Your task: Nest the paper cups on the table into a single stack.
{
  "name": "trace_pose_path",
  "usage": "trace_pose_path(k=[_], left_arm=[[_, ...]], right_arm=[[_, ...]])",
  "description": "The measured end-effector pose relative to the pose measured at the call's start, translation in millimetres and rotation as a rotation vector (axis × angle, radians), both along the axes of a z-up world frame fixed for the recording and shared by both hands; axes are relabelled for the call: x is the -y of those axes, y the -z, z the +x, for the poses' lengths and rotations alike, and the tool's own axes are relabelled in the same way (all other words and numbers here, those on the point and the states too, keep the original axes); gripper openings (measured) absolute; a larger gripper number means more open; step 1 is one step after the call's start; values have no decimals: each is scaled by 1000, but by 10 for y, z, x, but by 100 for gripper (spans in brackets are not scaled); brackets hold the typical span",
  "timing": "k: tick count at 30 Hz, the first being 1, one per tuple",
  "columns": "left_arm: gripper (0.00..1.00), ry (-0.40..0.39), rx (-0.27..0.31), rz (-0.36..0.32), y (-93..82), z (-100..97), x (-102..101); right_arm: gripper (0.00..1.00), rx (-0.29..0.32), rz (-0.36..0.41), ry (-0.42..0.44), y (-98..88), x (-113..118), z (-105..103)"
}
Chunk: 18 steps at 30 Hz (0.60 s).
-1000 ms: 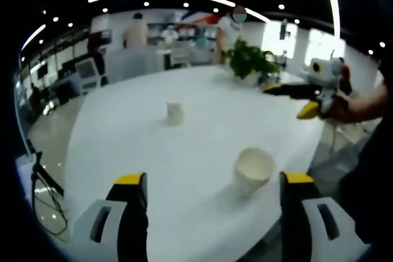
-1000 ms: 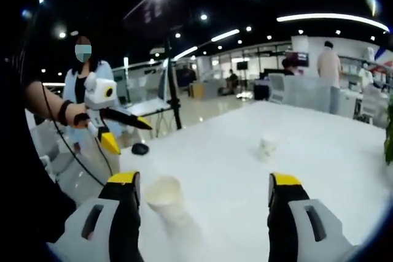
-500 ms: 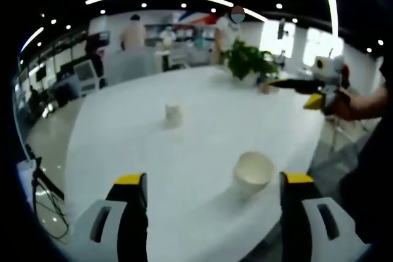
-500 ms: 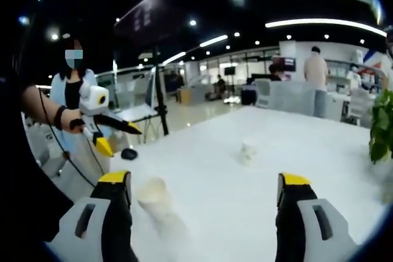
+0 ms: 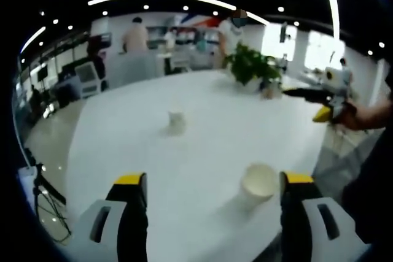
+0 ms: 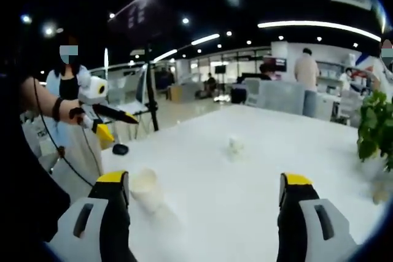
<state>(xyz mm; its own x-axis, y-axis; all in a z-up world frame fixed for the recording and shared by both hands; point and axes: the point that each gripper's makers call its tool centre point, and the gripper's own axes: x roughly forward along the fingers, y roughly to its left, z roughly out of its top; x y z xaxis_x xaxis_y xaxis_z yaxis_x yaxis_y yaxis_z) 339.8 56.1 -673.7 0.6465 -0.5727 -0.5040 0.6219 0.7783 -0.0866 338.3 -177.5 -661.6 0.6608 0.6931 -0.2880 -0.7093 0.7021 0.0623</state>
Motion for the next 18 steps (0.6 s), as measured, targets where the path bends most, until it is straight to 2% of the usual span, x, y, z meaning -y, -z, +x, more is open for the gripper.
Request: trace_pose_path(k=[7,13,18], left_arm=[[88,-4,15,1,34,324,26],[88,-29,43,-8,80,747,18],[89,-32,58,-35,127,1092,104]], right_arm=[[100,-12,-5,13,134,-23,-30],[100,-39,4,35,272,-57,-75],[100,-51,1,42,334,-104,-120]])
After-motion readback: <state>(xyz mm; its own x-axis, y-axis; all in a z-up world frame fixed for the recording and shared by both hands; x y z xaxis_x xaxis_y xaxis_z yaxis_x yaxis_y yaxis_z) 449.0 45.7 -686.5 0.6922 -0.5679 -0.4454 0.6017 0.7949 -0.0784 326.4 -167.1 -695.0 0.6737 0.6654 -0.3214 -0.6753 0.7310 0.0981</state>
